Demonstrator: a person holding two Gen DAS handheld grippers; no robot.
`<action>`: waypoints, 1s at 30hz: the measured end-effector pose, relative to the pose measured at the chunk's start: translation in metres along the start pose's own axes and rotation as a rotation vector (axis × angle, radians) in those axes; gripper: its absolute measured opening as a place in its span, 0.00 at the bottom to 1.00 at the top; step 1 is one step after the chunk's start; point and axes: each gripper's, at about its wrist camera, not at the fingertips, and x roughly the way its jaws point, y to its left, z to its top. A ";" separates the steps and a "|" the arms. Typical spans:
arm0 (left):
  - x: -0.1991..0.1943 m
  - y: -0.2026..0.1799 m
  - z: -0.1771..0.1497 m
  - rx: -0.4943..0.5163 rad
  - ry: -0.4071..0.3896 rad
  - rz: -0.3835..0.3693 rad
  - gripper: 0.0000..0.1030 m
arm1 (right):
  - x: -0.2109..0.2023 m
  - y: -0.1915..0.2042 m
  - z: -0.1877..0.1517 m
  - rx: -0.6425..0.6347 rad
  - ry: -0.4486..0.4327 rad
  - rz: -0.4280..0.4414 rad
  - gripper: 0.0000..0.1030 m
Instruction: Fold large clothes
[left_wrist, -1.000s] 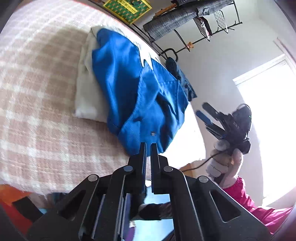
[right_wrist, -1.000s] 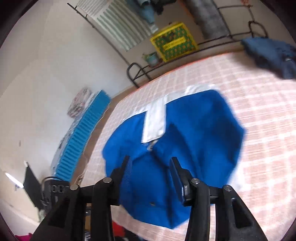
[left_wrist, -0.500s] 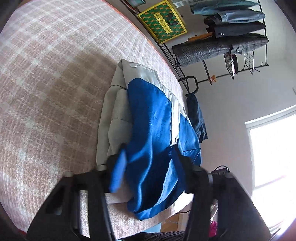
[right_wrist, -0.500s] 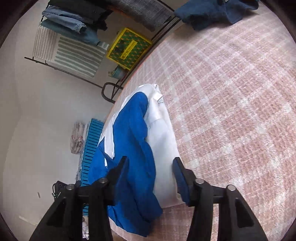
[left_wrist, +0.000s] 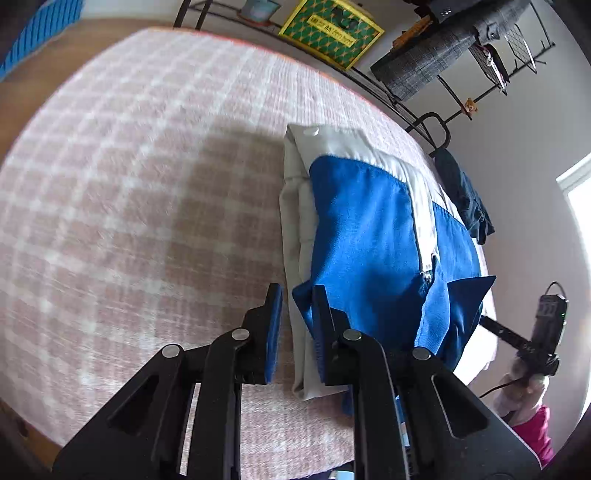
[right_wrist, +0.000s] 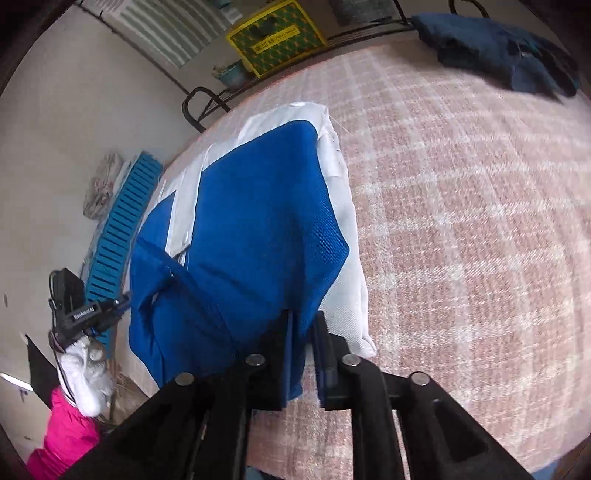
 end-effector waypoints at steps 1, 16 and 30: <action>-0.010 -0.005 0.003 0.030 -0.026 0.020 0.13 | -0.014 0.006 0.003 -0.058 -0.037 -0.067 0.33; 0.079 -0.049 0.069 0.158 -0.042 0.015 0.13 | 0.065 0.037 0.088 -0.255 -0.138 -0.009 0.26; 0.005 -0.092 0.005 0.205 -0.105 -0.162 0.13 | -0.003 0.038 0.059 -0.269 -0.146 0.270 0.57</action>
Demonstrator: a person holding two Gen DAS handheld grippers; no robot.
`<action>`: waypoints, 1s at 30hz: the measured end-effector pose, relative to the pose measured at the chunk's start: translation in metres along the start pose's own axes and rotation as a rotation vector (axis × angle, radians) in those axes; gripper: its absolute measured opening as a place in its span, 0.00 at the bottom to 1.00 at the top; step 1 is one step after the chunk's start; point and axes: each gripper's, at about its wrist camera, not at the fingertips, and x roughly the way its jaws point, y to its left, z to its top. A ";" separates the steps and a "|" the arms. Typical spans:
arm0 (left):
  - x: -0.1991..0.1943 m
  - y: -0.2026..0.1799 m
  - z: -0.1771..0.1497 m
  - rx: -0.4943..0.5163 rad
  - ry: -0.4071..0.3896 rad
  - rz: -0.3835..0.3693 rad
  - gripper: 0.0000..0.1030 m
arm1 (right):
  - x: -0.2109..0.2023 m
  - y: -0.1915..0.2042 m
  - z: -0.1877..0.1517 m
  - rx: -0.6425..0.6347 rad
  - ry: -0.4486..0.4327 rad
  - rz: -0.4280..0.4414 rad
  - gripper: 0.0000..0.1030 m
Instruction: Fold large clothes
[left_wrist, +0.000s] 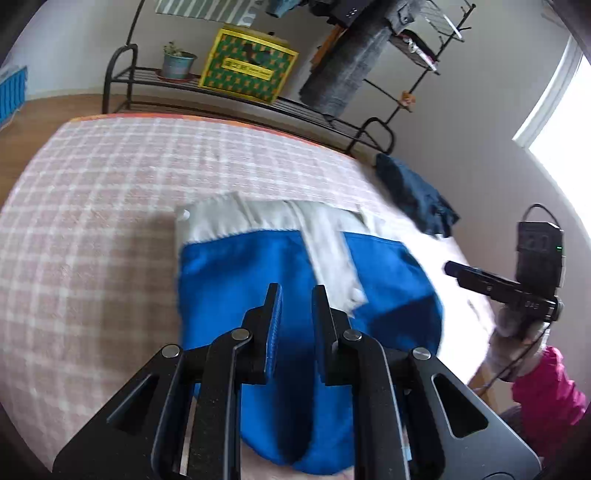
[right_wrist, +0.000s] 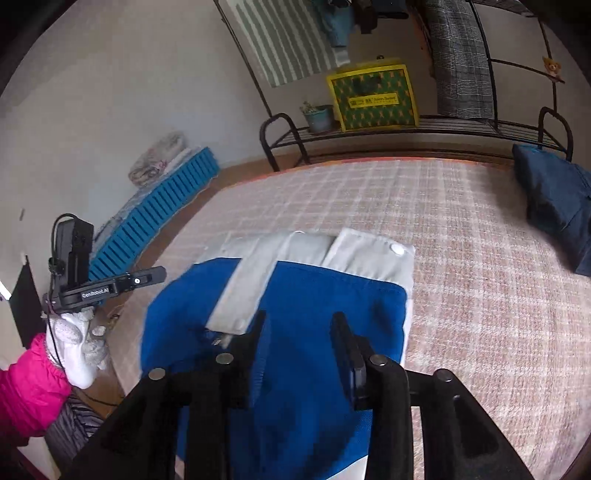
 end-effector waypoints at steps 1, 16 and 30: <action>-0.001 -0.008 -0.010 -0.034 0.019 -0.060 0.13 | 0.001 0.004 -0.002 -0.007 0.010 0.038 0.58; 0.098 -0.049 -0.073 -0.277 0.215 -0.273 0.13 | 0.085 0.024 -0.017 -0.056 0.237 0.080 0.25; 0.088 -0.064 -0.077 -0.169 0.147 -0.213 0.01 | 0.085 -0.007 -0.012 0.132 0.176 0.069 0.00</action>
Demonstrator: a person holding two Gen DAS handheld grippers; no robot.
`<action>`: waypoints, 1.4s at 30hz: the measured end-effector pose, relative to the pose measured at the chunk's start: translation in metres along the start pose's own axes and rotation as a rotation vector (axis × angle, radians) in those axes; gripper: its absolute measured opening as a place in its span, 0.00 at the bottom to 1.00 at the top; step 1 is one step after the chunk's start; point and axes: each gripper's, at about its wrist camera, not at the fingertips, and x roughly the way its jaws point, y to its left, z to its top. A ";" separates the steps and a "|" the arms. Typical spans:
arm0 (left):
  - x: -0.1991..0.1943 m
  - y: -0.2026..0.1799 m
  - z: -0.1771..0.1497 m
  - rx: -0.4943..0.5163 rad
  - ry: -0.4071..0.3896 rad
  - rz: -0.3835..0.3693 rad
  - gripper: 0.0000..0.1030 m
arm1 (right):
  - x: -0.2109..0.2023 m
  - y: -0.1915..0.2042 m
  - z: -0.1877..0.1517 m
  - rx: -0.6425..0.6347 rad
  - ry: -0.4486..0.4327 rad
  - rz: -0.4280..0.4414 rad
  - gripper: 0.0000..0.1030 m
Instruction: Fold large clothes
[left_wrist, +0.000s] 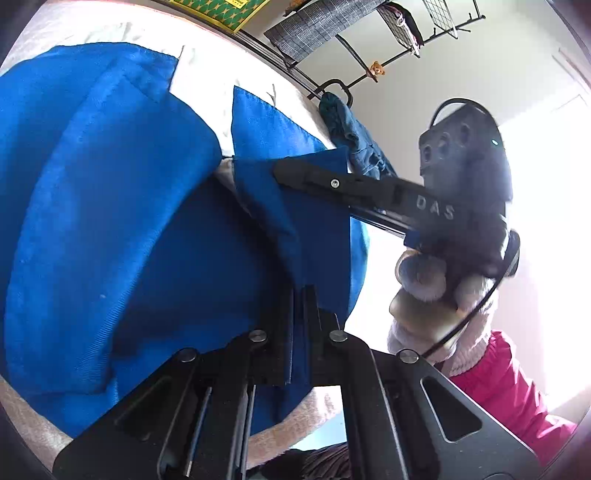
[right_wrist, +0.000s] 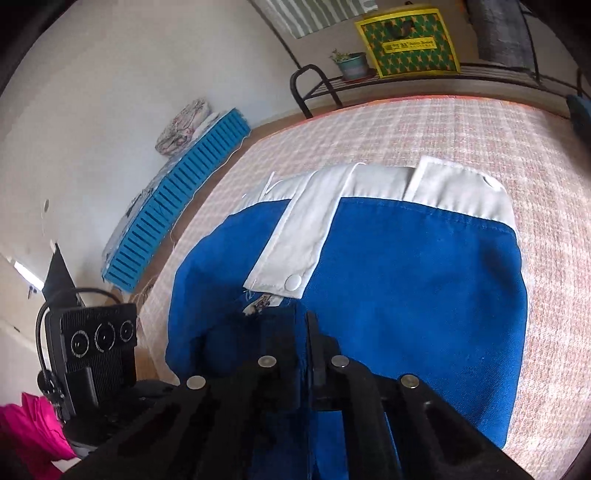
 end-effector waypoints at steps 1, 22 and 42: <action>0.000 0.004 0.001 -0.008 0.002 0.004 0.01 | 0.003 -0.007 0.000 0.031 0.000 -0.001 0.00; -0.069 0.071 -0.005 0.080 -0.093 0.261 0.15 | -0.024 0.008 -0.037 -0.095 -0.025 -0.280 0.33; -0.074 0.105 0.073 0.107 -0.143 0.427 0.15 | -0.032 -0.037 0.002 -0.013 -0.139 -0.331 0.42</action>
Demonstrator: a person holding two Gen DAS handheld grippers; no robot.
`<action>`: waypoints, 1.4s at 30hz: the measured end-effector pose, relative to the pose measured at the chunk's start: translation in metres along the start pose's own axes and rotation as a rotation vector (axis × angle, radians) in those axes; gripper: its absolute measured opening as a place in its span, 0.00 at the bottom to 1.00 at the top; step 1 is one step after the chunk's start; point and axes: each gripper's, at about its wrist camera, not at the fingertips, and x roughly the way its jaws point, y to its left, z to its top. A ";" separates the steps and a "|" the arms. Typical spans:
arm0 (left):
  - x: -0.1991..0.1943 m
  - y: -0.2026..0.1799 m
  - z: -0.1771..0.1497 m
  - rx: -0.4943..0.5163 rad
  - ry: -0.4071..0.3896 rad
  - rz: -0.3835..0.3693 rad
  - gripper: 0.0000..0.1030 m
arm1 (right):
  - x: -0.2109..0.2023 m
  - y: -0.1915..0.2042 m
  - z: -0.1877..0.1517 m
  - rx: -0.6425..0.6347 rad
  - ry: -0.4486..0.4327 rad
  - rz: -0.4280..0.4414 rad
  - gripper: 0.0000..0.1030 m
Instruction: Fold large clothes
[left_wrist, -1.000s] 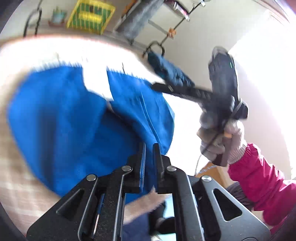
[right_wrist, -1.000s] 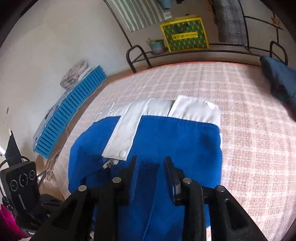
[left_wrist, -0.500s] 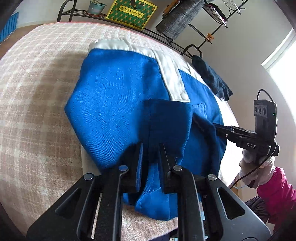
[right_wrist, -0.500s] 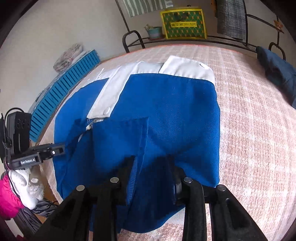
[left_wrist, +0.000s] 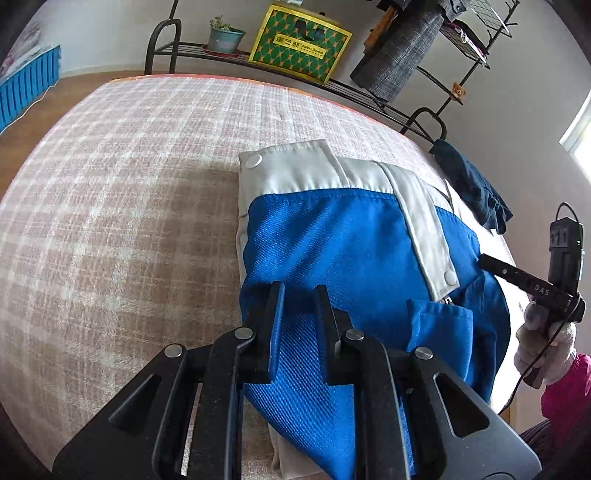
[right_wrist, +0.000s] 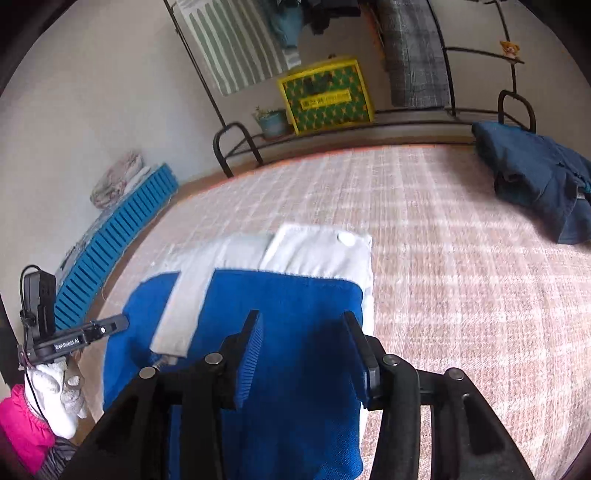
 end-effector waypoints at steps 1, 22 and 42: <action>0.002 0.000 -0.003 0.009 0.003 -0.006 0.16 | 0.007 0.000 -0.005 -0.016 0.022 -0.012 0.41; -0.027 0.028 -0.052 -0.057 0.140 -0.057 0.45 | -0.039 -0.003 -0.084 -0.023 0.139 -0.004 0.33; -0.077 0.003 -0.004 0.043 0.000 0.028 0.63 | -0.091 0.041 -0.039 -0.143 -0.058 -0.398 0.43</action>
